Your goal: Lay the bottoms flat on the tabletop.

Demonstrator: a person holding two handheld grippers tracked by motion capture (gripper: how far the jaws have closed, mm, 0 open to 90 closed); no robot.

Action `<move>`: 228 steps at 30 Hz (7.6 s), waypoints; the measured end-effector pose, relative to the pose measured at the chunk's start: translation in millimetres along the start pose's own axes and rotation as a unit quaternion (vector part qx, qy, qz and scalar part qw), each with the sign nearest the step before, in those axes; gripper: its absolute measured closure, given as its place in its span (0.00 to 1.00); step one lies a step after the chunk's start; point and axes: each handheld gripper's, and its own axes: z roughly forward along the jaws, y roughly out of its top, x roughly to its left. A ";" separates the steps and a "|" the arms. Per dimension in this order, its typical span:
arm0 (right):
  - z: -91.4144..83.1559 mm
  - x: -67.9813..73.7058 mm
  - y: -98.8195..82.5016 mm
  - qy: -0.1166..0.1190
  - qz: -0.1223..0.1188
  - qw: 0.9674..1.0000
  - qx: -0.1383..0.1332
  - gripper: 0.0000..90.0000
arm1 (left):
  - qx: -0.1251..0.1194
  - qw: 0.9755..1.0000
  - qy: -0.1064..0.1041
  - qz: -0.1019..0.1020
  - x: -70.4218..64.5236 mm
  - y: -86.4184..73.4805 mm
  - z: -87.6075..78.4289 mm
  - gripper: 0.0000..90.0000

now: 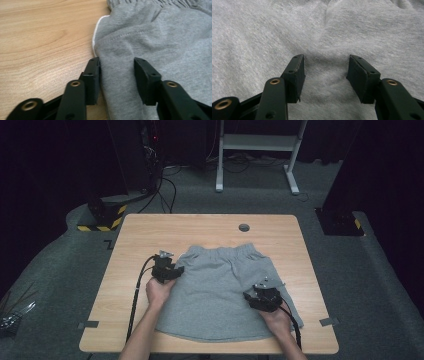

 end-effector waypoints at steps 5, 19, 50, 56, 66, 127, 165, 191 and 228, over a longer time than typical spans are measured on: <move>0.1 0.1 0.0 -0.002 0.000 1.000 0.000 0.52 | 0.016 0.999 -0.012 0.027 -7.9 2.6 1.1 0.85; 0.0 1.7 -0.3 -0.010 -0.005 1.000 -0.002 0.51 | -0.047 0.993 -0.027 0.101 -44.9 19.7 -33.8 0.92; -0.2 2.0 -0.3 -0.013 -0.005 1.000 -0.001 0.51 | 0.029 0.996 -0.045 0.078 -87.7 25.9 7.8 0.59; -0.1 2.1 -0.3 -0.013 -0.004 1.000 -0.001 0.51 | 0.040 0.990 -0.007 0.132 -88.8 28.9 6.1 0.91; 0.0 1.5 -0.2 -0.010 0.000 1.000 0.000 0.51 | 0.022 0.986 0.112 0.124 -35.5 32.5 -15.9 0.74; 0.9 -1.0 10.4 0.005 0.001 1.000 0.008 0.49 | -0.019 0.994 -0.012 0.110 -75.0 -61.2 -38.3 0.39; 9.2 -56.7 17.1 -0.062 0.042 0.997 0.000 0.48 | -0.021 0.995 0.008 0.094 -59.5 -29.1 -18.0 0.40; -53.3 -69.5 13.4 -0.059 0.088 0.992 -0.075 0.48 | -0.097 0.995 -0.009 0.034 -29.7 -34.7 -88.6 0.37; -91.0 -84.4 -43.6 -0.100 0.145 0.980 -0.087 0.52 | -0.094 0.995 0.032 -0.007 8.2 -88.5 -113.4 0.35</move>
